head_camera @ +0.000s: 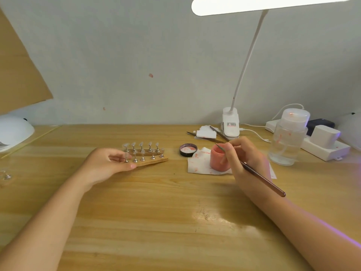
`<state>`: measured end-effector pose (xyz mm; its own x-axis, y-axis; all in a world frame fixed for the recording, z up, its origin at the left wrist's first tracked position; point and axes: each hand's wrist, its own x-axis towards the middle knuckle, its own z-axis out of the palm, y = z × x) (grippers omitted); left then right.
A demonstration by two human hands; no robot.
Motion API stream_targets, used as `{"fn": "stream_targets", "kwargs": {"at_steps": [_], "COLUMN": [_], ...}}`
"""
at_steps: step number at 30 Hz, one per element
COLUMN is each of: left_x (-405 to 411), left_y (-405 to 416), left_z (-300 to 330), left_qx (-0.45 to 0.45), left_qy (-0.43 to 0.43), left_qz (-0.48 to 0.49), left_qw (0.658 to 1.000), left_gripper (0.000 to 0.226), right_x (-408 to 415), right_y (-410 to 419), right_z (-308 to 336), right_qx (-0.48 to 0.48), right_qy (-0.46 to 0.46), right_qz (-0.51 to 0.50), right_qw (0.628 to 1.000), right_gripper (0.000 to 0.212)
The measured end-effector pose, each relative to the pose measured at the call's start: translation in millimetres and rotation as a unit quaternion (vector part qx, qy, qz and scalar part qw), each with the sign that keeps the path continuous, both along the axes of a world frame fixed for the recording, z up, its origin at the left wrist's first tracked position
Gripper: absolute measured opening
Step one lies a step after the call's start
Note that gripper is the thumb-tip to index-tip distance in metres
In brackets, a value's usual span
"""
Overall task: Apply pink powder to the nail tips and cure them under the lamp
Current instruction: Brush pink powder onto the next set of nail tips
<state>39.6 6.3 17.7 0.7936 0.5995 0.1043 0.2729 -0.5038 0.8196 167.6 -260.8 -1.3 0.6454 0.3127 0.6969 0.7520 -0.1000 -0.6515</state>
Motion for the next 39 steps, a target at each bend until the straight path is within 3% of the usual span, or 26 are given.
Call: {"fn": "stream_targets", "kwargs": {"at_steps": [7, 13, 21, 32, 39], "left_x": [6, 30, 63, 68, 68], "left_y": [-26, -90, -124, -124, -120], "left_z": [20, 11, -16, -24, -23], "left_qx": [-0.162, -0.066, 0.003, 0.005, -0.025], "left_qy": [-0.103, -0.018, -0.042, -0.069, -0.078], "left_qz": [-0.082, -0.237, -0.234, -0.229, -0.233], "left_qw": [0.978, 0.969, 0.971, 0.971, 0.969], "left_gripper": [0.009, 0.016, 0.025, 0.022, 0.014], "right_x": [12, 29, 39, 50, 60], "right_y": [-9, -22, -26, -14, 5], "right_z": [6, 11, 15, 43, 49], "right_qx": [0.161, 0.2, 0.187, 0.056, -0.132], "right_qy": [0.052, 0.072, 0.121, 0.159, 0.128], "right_qz": [-0.048, -0.094, -0.107, -0.042, -0.075], "right_qw": [0.984, 0.973, 0.969, 0.985, 0.98], "right_gripper": [0.032, 0.043, 0.041, 0.044, 0.047]}}
